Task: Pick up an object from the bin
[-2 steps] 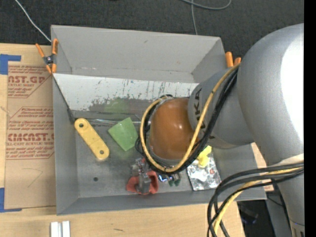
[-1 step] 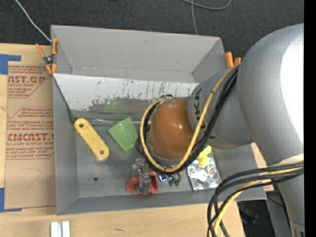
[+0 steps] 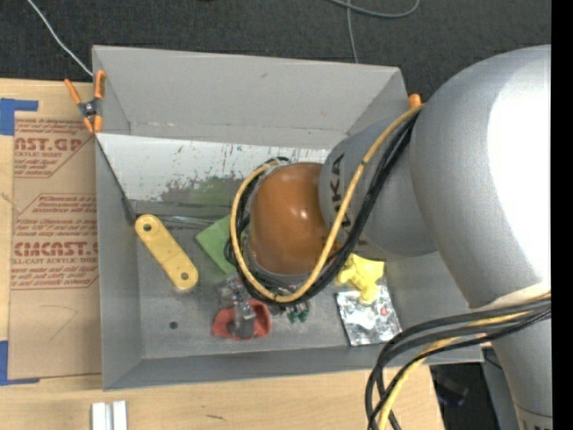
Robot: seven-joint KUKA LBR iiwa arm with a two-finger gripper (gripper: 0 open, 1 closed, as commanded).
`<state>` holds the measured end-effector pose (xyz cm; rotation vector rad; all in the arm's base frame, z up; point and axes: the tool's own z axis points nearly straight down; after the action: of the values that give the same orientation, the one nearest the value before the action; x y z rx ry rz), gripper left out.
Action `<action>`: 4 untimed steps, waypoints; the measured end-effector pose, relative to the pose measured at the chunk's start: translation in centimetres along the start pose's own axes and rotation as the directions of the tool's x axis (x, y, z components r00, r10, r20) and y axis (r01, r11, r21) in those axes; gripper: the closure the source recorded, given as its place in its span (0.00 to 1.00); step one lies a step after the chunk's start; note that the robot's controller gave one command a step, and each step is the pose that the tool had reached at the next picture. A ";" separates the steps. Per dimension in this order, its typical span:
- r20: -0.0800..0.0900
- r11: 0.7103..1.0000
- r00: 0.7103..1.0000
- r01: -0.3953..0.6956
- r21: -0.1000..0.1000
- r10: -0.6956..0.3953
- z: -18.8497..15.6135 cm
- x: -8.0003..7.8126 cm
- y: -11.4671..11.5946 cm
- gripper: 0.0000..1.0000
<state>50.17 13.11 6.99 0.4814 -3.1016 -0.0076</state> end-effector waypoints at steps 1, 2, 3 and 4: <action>0.000 1.000 1.000 0.000 0.000 0.000 0.0 0.0 0.0 1.00; 0.000 0.999 0.999 0.037 0.001 -0.037 0.0 0.0 0.2 1.00; 0.001 0.999 0.999 0.051 0.000 -0.051 0.0 -0.4 0.4 1.00; 0.001 0.998 0.998 0.066 0.000 -0.066 0.0 -0.3 0.5 1.00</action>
Offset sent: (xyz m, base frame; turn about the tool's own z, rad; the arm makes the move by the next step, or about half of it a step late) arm -0.0019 0.0043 0.0001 -0.0713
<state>50.35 13.68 7.02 0.5835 -3.0853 -0.0078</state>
